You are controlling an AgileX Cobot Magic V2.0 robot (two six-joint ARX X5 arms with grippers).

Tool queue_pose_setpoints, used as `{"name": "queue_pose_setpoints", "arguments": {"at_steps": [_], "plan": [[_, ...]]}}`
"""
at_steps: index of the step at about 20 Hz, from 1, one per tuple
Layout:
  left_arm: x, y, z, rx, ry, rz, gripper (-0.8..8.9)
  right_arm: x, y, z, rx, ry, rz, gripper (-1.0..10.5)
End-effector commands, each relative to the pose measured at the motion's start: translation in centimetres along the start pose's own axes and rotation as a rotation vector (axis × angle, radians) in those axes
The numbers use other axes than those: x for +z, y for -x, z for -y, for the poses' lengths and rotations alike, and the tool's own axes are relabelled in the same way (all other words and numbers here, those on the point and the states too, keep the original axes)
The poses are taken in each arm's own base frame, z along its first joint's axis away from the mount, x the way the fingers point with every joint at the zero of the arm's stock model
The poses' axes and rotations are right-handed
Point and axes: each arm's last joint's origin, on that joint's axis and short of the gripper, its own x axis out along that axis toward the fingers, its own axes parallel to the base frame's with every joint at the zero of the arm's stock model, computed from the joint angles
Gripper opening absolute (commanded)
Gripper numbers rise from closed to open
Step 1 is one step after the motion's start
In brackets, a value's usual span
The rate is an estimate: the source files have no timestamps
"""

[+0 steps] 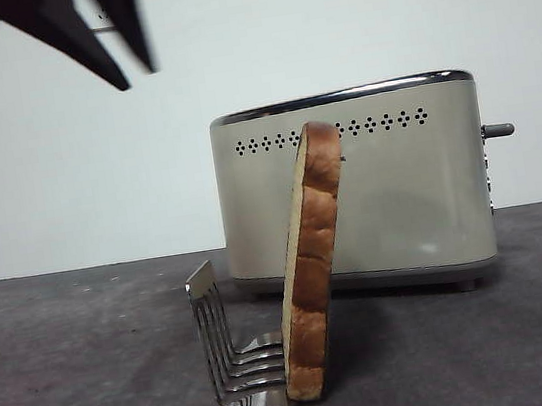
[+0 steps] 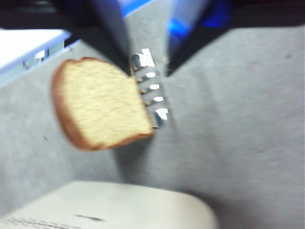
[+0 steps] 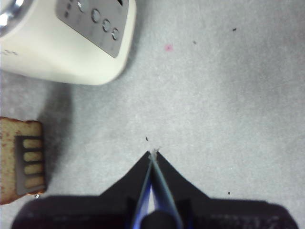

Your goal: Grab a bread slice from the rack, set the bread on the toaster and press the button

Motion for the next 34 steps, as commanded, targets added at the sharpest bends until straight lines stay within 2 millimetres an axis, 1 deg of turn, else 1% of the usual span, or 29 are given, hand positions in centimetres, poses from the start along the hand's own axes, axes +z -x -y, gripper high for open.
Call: {"name": "queue_pose_setpoints", "arguments": {"at_steps": [1,2,6,9,13,15,17,21,24,25,34], "plan": [[1.0,-1.1,1.9,0.006,-0.026,-0.047,4.73,0.3,-0.3,0.0,-0.002,0.028,-0.006,0.1],[1.4,-1.4,2.6,0.007,-0.038,-0.063,5.07,0.3,-0.3,0.0,-0.002,0.028,-0.006,0.1],[2.7,-3.6,5.5,0.015,-0.092,-0.136,5.07,0.6,-0.4,0.0,0.001,0.032,0.011,0.1],[2.7,-6.2,7.0,0.021,-0.123,-0.187,5.07,0.6,-0.4,0.0,0.000,0.032,0.010,0.1],[2.2,-9.7,8.1,0.042,-0.141,-0.245,5.07,0.6,-0.4,0.0,0.000,0.035,0.010,0.1],[2.1,-11.0,8.2,0.057,-0.144,-0.270,5.07,0.6,-0.4,0.0,-0.001,0.040,0.010,0.1],[1.9,-11.8,8.1,0.073,-0.144,-0.296,5.01,0.6,-0.4,0.0,-0.001,0.040,0.010,0.1],[1.8,-11.8,7.9,0.127,-0.166,-0.288,4.96,0.6,-0.4,0.0,-0.002,0.040,0.010,0.1],[1.7,-11.6,7.3,0.177,-0.186,-0.315,3.80,0.6,-0.4,0.0,-0.006,0.055,0.011,0.1],[1.7,-11.6,7.2,0.183,-0.187,-0.320,3.71,0.6,-0.4,0.0,-0.005,0.055,0.012,0.1],[1.6,-11.4,7.1,0.189,-0.214,-0.332,3.71,0.6,-0.4,0.0,-0.006,0.056,0.011,0.1]]}}
